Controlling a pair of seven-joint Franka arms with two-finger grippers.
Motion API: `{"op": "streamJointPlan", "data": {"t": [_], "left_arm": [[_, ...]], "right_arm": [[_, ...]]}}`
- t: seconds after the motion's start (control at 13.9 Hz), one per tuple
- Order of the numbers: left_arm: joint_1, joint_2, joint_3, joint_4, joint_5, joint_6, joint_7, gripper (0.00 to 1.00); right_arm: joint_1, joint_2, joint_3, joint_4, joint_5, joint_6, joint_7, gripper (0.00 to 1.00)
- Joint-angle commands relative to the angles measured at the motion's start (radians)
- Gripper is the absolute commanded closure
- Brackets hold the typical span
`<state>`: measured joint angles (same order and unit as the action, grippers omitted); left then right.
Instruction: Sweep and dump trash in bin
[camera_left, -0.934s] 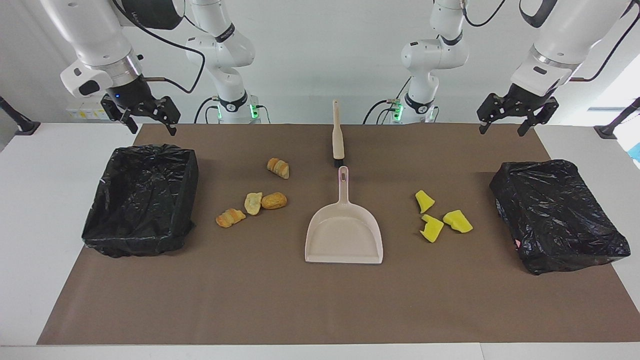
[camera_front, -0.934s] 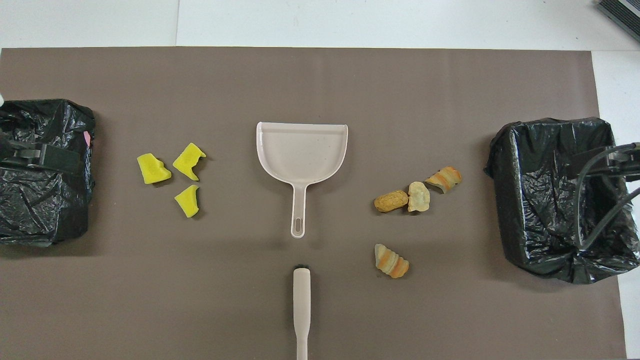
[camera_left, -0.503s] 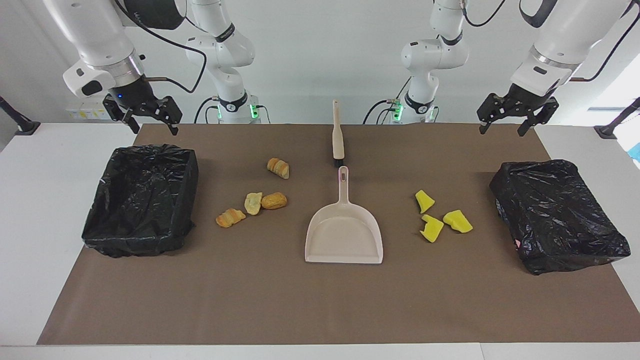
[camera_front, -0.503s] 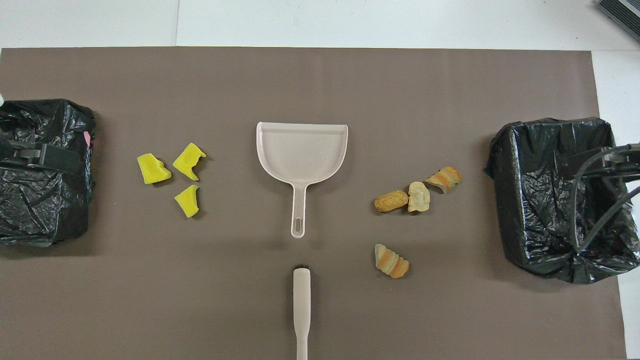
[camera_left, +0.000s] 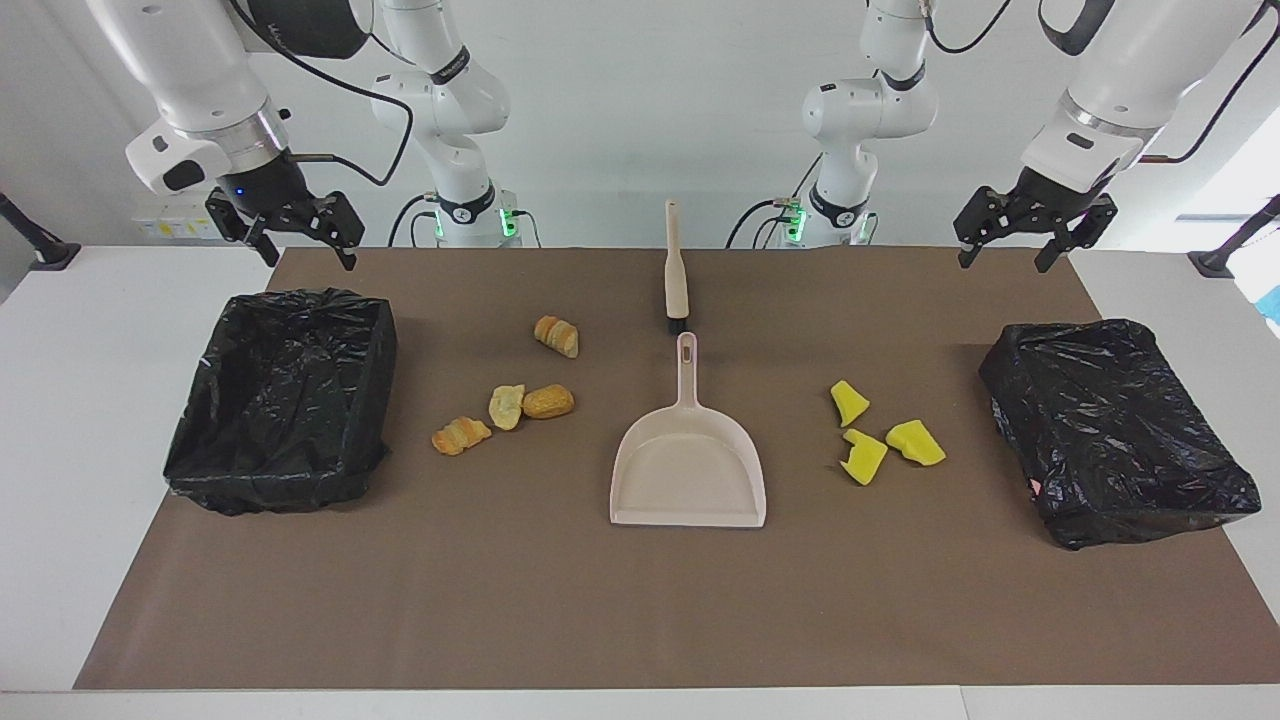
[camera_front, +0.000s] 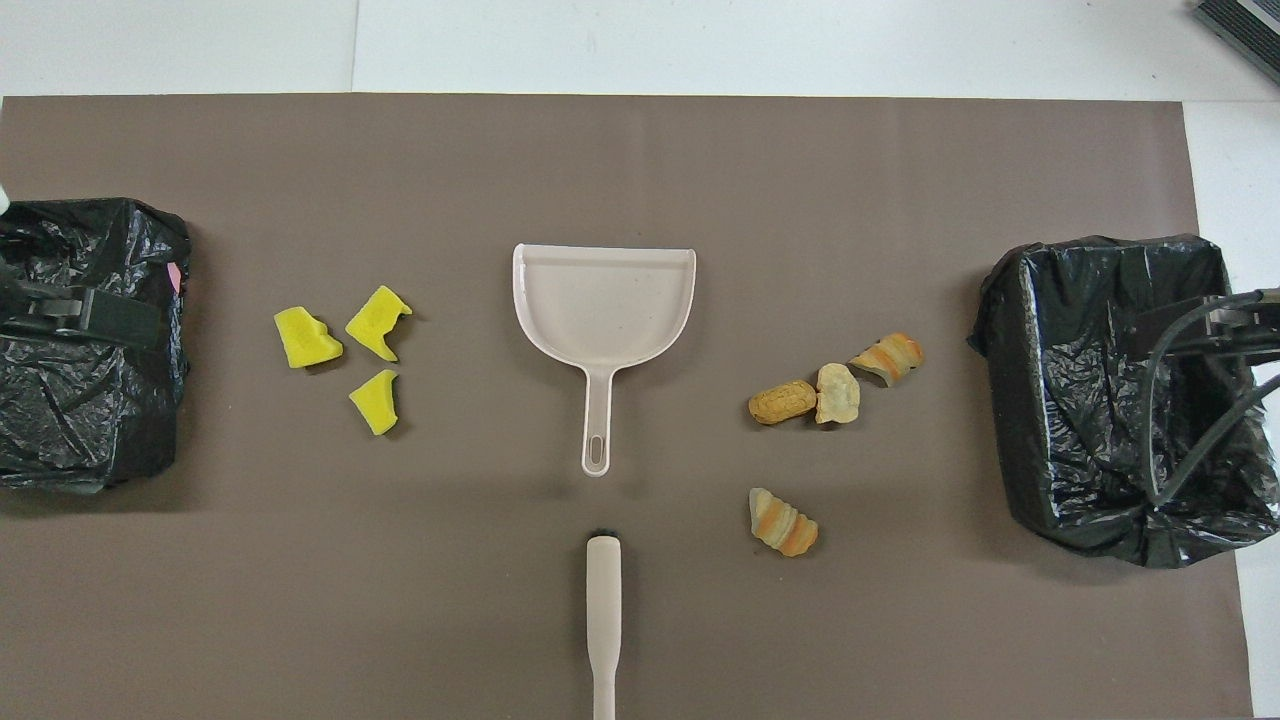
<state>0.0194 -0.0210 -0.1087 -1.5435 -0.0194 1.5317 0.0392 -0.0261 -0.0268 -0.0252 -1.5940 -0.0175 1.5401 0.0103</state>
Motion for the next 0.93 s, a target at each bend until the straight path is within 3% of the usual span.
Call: {"op": "streamJointPlan", "data": {"t": [0.0,0.22,0.5,0.65,0.86], "left_arm": [[-0.004,-0.017,-0.002,-0.015,0.007,-0.01,0.001,0.0],[-0.012,-0.042,-0.006,-0.05,-0.004,-0.008,-0.001,0.0],[-0.079,-0.189,-0.012,-0.286,-0.054,0.005,-0.012,0.0],[-0.172,-0.252,-0.014,-0.361,-0.088,0.021,-0.103,0.0],[-0.375,-0.272,-0.014,-0.455,-0.088,0.1,-0.315,0.0]], "right_arm": [[0.0,-0.022,-0.002,-0.021,0.016,-0.008,0.014,0.0],[0.0,-0.022,-0.002,-0.021,0.016,-0.008,0.014,0.0],[-0.002,-0.022,-0.002,-0.021,0.016,-0.008,0.014,0.0],[-0.002,-0.022,-0.002,-0.021,0.016,-0.009,0.014,0.0],[0.0,-0.022,-0.002,-0.021,0.01,-0.008,0.017,0.0]]}}
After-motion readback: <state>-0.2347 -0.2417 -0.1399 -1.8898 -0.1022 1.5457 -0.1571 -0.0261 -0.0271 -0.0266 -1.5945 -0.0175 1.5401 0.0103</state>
